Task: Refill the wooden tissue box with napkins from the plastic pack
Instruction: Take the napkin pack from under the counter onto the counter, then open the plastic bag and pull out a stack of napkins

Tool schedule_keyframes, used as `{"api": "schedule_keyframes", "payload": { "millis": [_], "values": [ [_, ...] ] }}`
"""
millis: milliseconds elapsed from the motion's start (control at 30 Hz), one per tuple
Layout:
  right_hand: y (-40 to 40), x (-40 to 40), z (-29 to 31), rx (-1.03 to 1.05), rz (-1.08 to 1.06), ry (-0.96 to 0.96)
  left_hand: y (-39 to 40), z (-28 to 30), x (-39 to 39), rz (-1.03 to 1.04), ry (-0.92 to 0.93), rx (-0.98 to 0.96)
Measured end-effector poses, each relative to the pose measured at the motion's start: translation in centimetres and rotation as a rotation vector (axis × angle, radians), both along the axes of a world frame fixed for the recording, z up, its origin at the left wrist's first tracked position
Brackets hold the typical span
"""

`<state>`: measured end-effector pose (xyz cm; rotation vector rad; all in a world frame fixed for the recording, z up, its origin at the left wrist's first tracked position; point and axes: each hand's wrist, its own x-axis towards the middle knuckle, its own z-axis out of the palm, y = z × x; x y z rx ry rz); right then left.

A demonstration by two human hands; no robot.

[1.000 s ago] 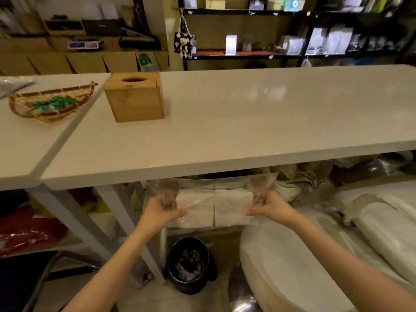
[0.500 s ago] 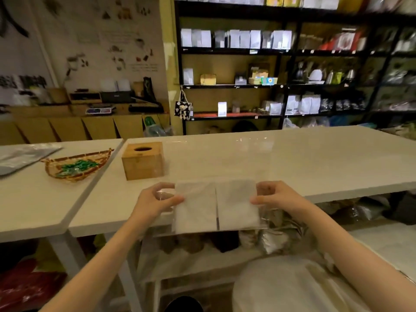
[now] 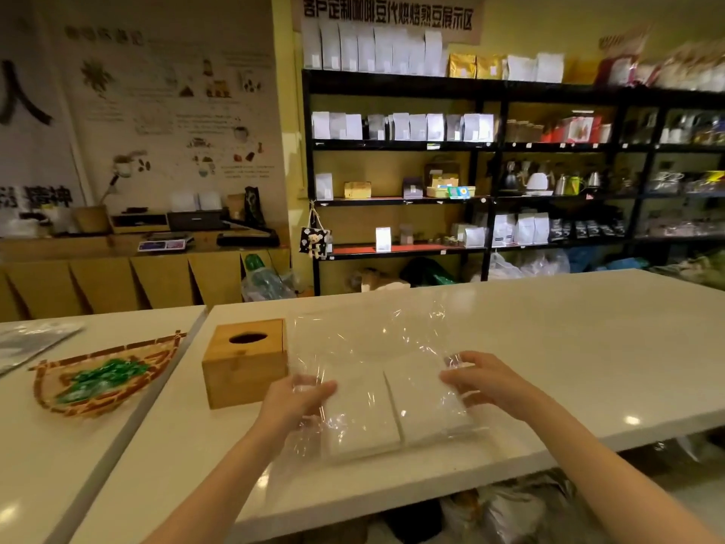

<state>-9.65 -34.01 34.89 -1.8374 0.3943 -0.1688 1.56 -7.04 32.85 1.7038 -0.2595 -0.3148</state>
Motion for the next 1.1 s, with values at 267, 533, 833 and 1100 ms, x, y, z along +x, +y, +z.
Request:
{"api": "schedule_keyframes", "payload": {
  "millis": [267,533,833,1100],
  "values": [
    [-1.4,4.6,-1.7,-0.086,-0.095,0.104,-1.0,-1.1,3.5,-0.078,0.095,0.031],
    [-2.8,5.9,-2.5,-0.251,-0.098,0.19,0.6,3.1,3.8,-0.29,-0.307,0.893],
    [-3.8,6.9,-2.5,-0.12,-0.235,0.093,-10.6,5.2,6.5,-0.773,-0.509,0.544],
    [-3.8,7.5,-3.0,0.065,-0.263,0.122,-15.9,0.5,8.5,-0.766,-0.18,0.445]
  ]
}}
